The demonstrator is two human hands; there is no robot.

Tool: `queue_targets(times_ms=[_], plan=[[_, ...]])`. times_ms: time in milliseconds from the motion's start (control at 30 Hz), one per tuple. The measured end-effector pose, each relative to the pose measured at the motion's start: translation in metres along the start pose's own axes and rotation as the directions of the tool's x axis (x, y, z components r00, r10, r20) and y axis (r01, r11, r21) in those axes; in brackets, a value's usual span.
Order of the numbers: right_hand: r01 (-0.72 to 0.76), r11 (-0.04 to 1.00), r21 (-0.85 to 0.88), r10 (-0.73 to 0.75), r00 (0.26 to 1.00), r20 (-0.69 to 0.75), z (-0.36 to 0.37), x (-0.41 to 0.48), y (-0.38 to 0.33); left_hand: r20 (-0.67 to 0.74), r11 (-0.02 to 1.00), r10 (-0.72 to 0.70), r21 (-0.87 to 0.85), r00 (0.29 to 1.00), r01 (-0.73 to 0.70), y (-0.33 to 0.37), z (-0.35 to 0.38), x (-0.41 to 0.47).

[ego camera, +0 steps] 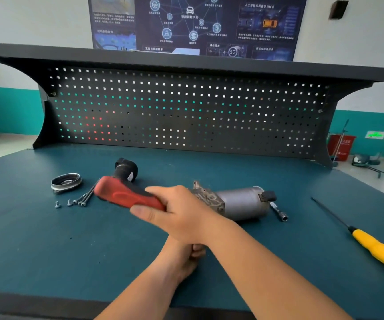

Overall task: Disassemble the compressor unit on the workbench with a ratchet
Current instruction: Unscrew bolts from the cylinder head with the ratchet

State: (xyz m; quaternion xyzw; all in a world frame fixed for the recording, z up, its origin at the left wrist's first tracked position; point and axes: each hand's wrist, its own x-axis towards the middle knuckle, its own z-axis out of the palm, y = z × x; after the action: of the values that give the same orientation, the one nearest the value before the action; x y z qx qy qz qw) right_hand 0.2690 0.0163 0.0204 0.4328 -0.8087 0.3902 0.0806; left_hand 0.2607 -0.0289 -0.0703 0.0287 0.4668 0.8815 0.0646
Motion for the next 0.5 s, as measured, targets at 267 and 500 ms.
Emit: queue_targets(times_ms=[267, 500], plan=[[0.413, 0.414, 0.811, 0.774, 0.31, -0.552, -0.028, -0.035, 0.032, 0.074, 0.999, -0.037, 0.043, 0.997, 0.033, 0.004, -0.003, -0.002], [0.387, 0.413, 0.824, 0.807, 0.264, -0.528, -0.029, -0.027, 0.037, 0.08, 0.994, -0.105, 0.006, 0.991, 0.105, 0.007, -0.006, -0.004]])
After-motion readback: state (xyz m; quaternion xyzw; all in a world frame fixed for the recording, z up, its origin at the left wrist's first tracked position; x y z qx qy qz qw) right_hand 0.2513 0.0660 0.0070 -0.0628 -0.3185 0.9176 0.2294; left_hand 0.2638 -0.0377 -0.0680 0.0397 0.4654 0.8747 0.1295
